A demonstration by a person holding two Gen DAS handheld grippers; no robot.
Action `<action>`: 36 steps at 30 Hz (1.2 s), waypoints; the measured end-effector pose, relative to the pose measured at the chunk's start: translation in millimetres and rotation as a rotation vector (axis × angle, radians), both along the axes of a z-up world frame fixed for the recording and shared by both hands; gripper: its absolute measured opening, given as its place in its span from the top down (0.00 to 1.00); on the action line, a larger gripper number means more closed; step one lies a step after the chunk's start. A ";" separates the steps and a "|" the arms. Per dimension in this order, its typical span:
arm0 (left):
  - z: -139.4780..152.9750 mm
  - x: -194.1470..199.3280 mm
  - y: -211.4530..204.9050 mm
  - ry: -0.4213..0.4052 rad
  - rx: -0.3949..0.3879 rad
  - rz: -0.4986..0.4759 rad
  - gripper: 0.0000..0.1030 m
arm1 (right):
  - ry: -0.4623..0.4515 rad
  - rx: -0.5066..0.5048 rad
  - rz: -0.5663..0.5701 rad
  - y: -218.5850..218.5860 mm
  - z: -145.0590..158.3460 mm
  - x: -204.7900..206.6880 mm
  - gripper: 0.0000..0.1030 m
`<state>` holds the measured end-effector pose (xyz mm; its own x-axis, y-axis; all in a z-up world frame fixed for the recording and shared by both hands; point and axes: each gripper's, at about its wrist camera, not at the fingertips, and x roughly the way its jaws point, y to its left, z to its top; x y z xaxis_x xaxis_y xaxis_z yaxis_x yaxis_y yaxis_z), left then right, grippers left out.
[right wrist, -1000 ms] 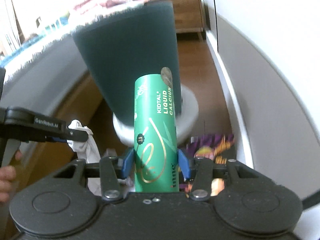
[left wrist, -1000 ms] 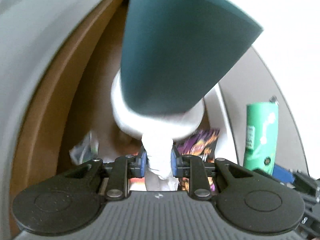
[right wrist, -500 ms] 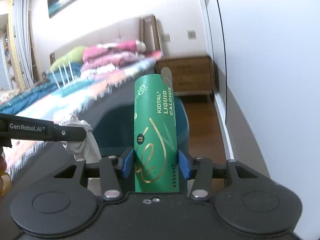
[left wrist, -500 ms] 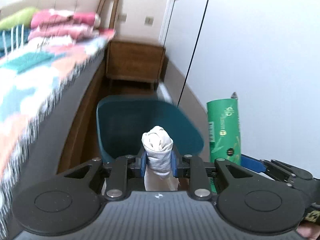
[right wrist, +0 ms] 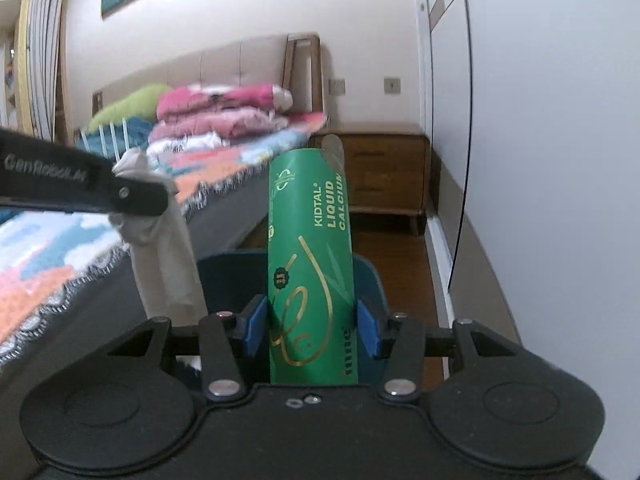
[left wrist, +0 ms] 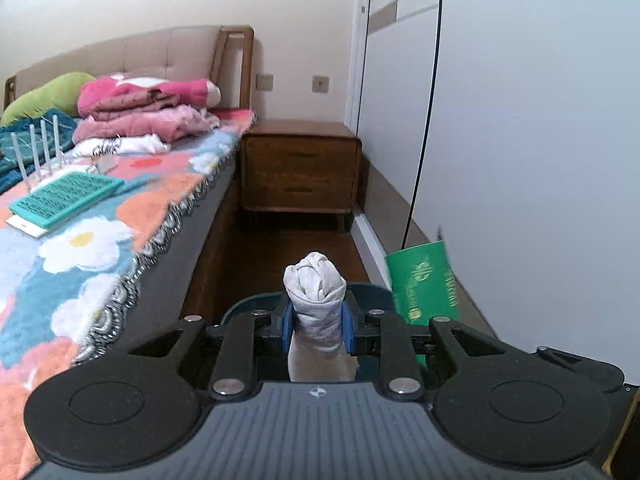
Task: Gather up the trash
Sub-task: 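Carry tissue and green tube over the wastebasket and lower them in, then open both tools and withdraw them from the wastebasket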
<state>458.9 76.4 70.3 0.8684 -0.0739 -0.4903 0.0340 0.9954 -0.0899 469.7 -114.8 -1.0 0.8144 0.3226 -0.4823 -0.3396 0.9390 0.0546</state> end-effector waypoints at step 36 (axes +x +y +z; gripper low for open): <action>-110.8 39.4 -11.8 0.306 0.057 -0.053 0.64 | 0.146 -0.171 0.005 23.9 -31.2 -6.6 0.48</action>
<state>498.3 64.6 -40.6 0.6758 -0.0800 -0.7327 0.0659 0.9967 -0.0480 463.1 -90.9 -32.2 0.7307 0.2294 -0.6430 -0.3440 0.9373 -0.0564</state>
